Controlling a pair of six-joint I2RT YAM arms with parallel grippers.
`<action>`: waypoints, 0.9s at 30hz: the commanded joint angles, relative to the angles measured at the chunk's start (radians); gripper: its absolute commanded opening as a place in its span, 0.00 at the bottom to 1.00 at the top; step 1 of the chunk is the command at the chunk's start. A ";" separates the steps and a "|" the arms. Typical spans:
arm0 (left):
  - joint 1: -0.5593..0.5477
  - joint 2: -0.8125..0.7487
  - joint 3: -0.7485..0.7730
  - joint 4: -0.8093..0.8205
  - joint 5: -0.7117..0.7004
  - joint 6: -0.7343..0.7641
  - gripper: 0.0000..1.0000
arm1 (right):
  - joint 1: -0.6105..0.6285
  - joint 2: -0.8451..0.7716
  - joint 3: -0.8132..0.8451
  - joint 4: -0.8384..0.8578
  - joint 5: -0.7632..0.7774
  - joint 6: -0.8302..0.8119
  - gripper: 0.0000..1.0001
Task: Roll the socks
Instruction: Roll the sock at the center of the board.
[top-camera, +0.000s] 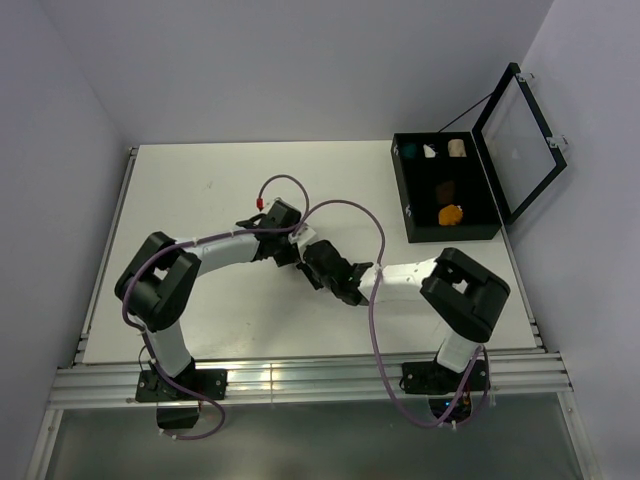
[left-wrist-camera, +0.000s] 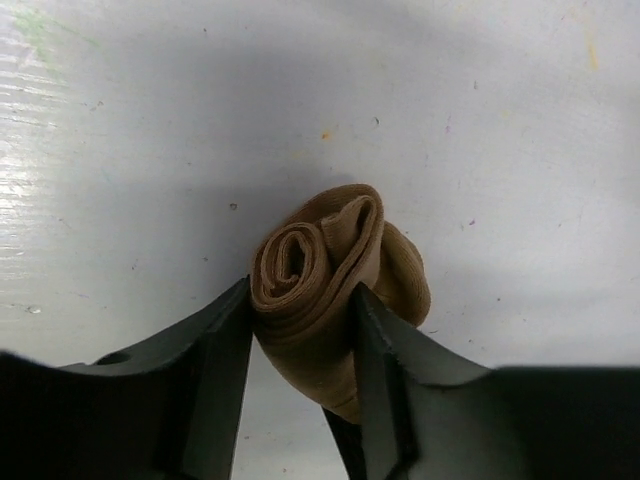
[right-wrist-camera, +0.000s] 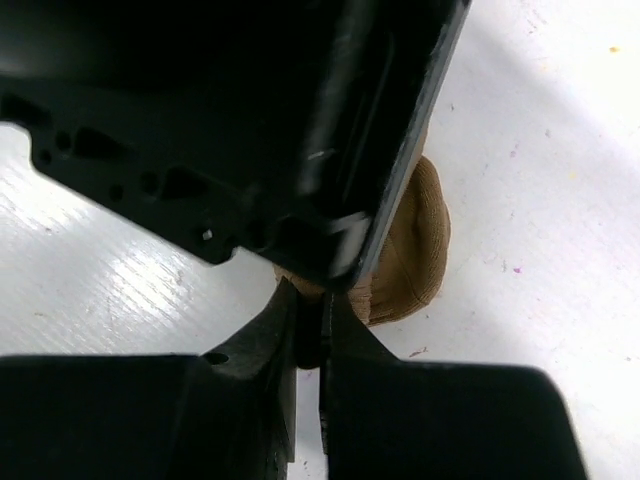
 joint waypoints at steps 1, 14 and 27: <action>-0.009 -0.040 -0.034 -0.029 -0.018 0.014 0.52 | -0.044 -0.008 -0.020 0.000 -0.201 0.081 0.00; -0.006 -0.224 -0.146 0.053 -0.144 -0.064 0.74 | -0.345 0.092 0.046 -0.035 -0.904 0.314 0.00; -0.008 -0.171 -0.175 0.097 -0.113 -0.081 0.70 | -0.453 0.270 0.095 0.017 -1.124 0.474 0.00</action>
